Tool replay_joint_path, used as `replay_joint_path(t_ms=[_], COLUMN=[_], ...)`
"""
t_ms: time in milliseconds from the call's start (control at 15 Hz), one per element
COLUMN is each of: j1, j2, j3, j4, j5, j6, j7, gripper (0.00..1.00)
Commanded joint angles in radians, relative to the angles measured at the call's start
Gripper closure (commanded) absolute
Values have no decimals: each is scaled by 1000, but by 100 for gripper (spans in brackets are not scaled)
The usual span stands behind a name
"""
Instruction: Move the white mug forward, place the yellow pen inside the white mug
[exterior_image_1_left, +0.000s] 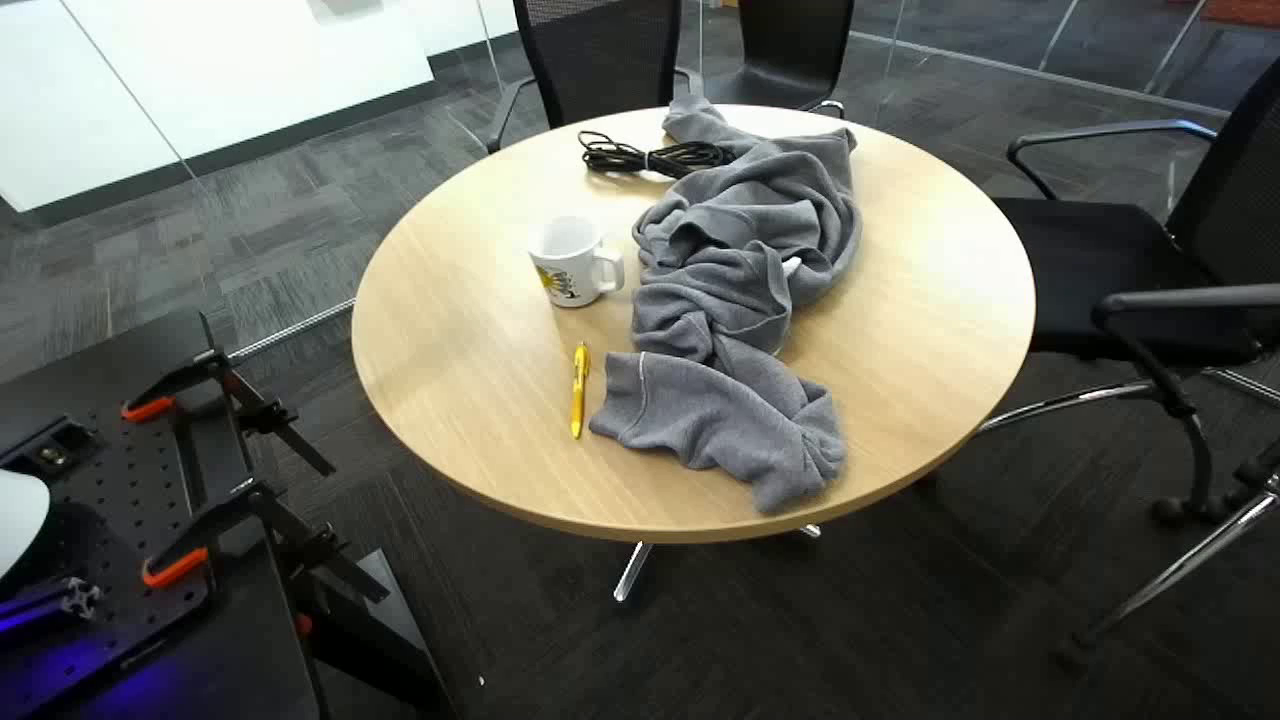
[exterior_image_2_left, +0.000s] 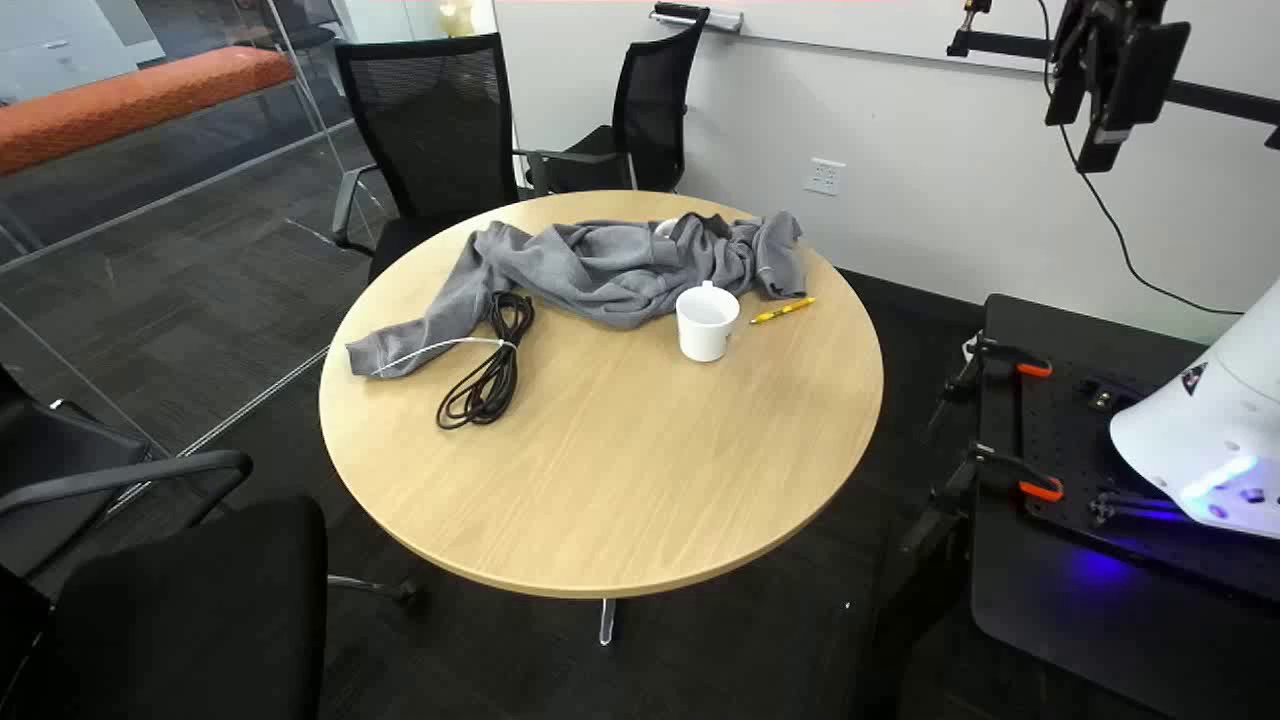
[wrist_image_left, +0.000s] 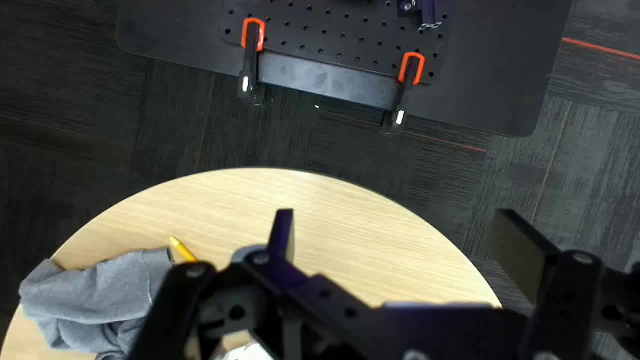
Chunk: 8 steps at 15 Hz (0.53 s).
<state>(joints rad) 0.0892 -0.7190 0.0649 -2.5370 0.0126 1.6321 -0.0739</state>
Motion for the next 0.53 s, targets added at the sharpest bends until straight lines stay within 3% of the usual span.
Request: replay_joint_path(t_ms=[0, 467], j1=[4, 4], j2=[1, 12], j3=[-3, -4], j4=[2, 11], j5=[-2, 3], j6=[-2, 20], j7=[2, 5], gripper=[0, 0])
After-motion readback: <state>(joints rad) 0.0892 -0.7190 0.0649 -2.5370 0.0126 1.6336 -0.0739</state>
